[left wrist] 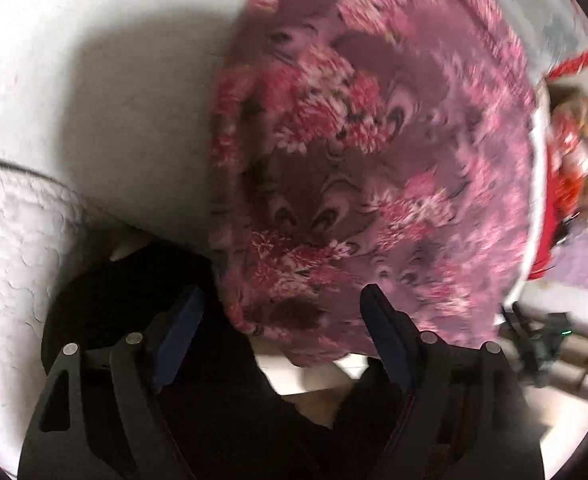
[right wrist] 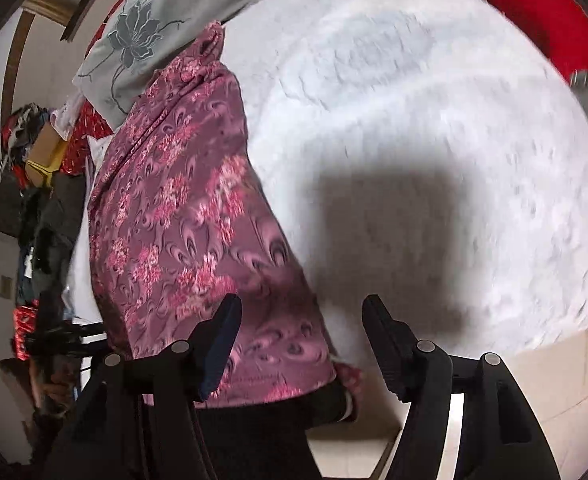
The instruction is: Fold small clothes
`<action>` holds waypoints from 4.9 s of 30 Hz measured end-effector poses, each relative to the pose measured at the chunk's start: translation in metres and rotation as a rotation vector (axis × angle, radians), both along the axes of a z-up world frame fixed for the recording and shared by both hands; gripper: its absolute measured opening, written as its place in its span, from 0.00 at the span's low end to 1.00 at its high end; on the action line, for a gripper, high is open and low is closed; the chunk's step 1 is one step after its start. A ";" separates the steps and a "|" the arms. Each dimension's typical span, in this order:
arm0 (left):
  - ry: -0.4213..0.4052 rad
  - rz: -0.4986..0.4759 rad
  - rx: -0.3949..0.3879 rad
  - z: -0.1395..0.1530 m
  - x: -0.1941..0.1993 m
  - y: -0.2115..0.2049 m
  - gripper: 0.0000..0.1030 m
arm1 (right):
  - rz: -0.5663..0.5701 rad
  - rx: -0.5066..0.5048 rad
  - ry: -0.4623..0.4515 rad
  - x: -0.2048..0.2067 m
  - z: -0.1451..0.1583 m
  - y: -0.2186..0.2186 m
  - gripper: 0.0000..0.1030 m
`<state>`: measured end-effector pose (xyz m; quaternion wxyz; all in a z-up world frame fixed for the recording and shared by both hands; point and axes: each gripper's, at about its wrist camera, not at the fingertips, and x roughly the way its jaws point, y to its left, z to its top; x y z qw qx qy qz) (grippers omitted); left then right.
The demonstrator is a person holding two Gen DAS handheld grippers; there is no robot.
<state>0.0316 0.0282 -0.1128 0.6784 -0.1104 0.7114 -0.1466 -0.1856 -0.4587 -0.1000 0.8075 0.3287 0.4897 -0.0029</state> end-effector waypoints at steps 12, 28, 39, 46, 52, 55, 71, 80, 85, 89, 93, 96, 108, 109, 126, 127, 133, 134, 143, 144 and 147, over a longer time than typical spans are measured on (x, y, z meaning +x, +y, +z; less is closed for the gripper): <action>0.116 -0.069 -0.105 -0.035 -0.020 -0.052 0.00 | -0.002 0.458 -0.031 -0.002 -0.063 0.004 0.67; -0.200 0.198 -0.394 0.091 -0.019 0.037 0.00 | 0.110 0.367 -0.314 0.030 0.048 0.020 0.07; -0.202 0.075 -0.254 0.081 -0.022 0.020 0.45 | 0.004 0.171 -0.104 0.016 0.007 0.007 0.56; -0.132 0.090 -0.192 0.058 -0.001 0.011 0.50 | -0.032 0.114 -0.041 0.021 -0.019 0.003 0.61; -0.051 0.113 -0.135 0.039 0.014 0.009 0.52 | -0.003 0.134 -0.078 0.024 -0.032 0.012 0.75; -0.008 0.123 -0.102 0.031 0.019 0.008 0.56 | 0.023 0.180 -0.066 0.023 -0.039 0.017 0.80; 0.071 0.127 -0.130 0.015 0.007 0.003 0.02 | 0.051 0.428 -0.152 0.013 -0.054 0.014 0.08; -0.081 0.216 -0.429 0.089 0.002 0.042 0.02 | 0.137 0.369 -0.353 0.021 0.031 0.028 0.08; -0.165 0.263 -0.528 0.105 0.022 0.042 0.02 | 0.137 0.410 -0.427 0.053 0.063 0.028 0.08; -0.213 0.323 -0.602 0.111 0.049 0.048 0.02 | 0.107 0.433 -0.448 0.092 0.078 0.025 0.08; -0.254 0.402 -0.660 0.117 0.085 0.064 0.02 | 0.055 0.478 -0.461 0.140 0.087 0.010 0.08; -0.280 0.440 -0.681 0.121 0.122 0.068 0.02 | 0.001 0.505 -0.456 0.180 0.089 -0.003 0.08; -0.187 0.557 -0.697 0.075 0.294 0.038 0.02 | -0.227 0.522 -0.268 0.345 0.044 -0.045 0.13; -0.166 0.553 -0.697 0.072 0.303 0.034 0.02 | -0.215 0.552 -0.251 0.353 0.041 -0.046 0.14; -0.269 0.150 -0.715 0.095 0.272 -0.003 0.50 | -0.103 0.338 -0.330 0.350 0.065 -0.039 0.55; -0.257 0.094 -0.703 0.090 0.266 -0.016 0.50 | -0.085 0.339 -0.322 0.359 0.063 -0.030 0.55; -0.191 0.096 -0.560 0.068 0.305 -0.072 0.43 | -0.080 0.403 -0.278 0.407 0.046 0.005 0.55; -0.210 0.148 -0.543 0.073 0.322 -0.072 0.39 | -0.092 0.407 -0.279 0.414 0.047 0.006 0.55; -0.322 0.446 -0.533 0.107 0.346 0.007 0.42 | -0.235 0.103 -0.327 0.382 0.086 -0.052 0.59; -0.325 0.432 -0.488 0.101 0.337 0.010 0.44 | -0.239 0.053 -0.299 0.375 0.083 -0.057 0.60; -0.302 0.421 -0.456 0.072 0.320 0.007 0.47 | -0.264 0.055 -0.232 0.359 0.061 -0.069 0.61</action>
